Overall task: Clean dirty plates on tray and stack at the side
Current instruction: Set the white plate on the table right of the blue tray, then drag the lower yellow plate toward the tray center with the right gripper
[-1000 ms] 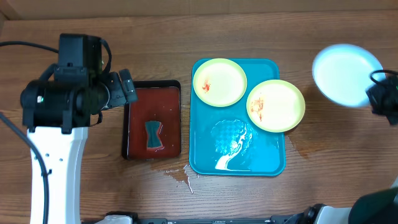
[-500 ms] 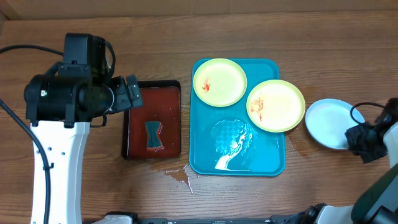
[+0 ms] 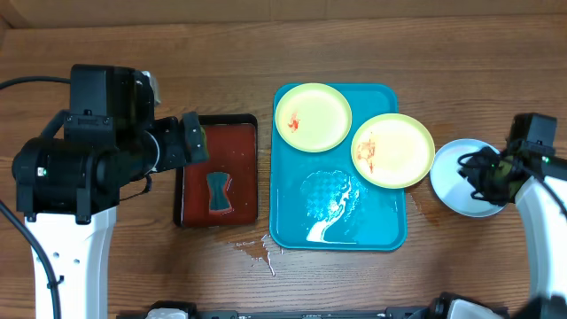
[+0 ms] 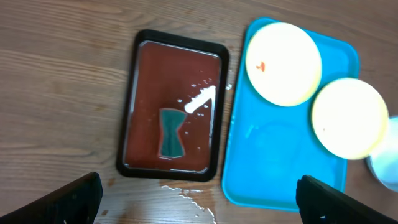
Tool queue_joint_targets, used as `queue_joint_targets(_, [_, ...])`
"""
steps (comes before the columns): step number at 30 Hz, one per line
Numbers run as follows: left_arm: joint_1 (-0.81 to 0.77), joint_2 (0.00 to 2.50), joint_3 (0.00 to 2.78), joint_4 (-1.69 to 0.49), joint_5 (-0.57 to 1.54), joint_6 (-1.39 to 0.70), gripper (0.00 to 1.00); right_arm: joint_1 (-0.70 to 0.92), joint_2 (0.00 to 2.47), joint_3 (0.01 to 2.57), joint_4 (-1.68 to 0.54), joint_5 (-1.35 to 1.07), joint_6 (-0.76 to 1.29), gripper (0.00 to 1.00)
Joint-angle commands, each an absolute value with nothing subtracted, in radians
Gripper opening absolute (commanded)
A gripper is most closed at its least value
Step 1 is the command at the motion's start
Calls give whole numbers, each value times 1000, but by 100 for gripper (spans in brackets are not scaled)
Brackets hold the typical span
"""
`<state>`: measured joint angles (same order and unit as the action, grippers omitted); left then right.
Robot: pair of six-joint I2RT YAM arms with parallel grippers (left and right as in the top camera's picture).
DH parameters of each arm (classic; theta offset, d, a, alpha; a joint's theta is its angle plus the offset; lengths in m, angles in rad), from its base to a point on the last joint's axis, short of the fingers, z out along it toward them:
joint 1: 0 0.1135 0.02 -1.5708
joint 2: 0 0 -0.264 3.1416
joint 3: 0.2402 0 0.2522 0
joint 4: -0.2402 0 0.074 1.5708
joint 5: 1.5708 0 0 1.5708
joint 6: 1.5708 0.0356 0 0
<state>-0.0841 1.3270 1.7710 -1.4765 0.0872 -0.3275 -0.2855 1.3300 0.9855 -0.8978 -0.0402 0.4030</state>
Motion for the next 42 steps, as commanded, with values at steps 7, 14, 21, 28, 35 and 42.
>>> queue_joint_targets(7, [-158, 1320, 1783, -1433, 150, -258, 100, -187, 1351, 1000, -741, -61, 319, 63])
queue_joint_targets(14, [-158, 1320, 1783, -1410, 150, -257, 100, -170, 1591, 1000, -628, -60, 278, 64])
queue_joint_targets(21, [-158, 1320, 1783, -1414, 150, -257, 100, -141, 1702, 1005, -643, -93, 266, 4])
queue_joint_targets(28, [-158, 1320, 1783, -1413, 149, -257, 100, -137, 1595, 1074, -798, -93, 292, 4])
queue_joint_targets(35, [-158, 1320, 1783, -1413, 146, -258, 100, -28, 1446, 1093, -984, -133, 291, 4])
queue_joint_targets(42, [-158, 1320, 1783, -1414, 151, -258, 100, 190, 1450, 973, -974, -121, 387, 4])
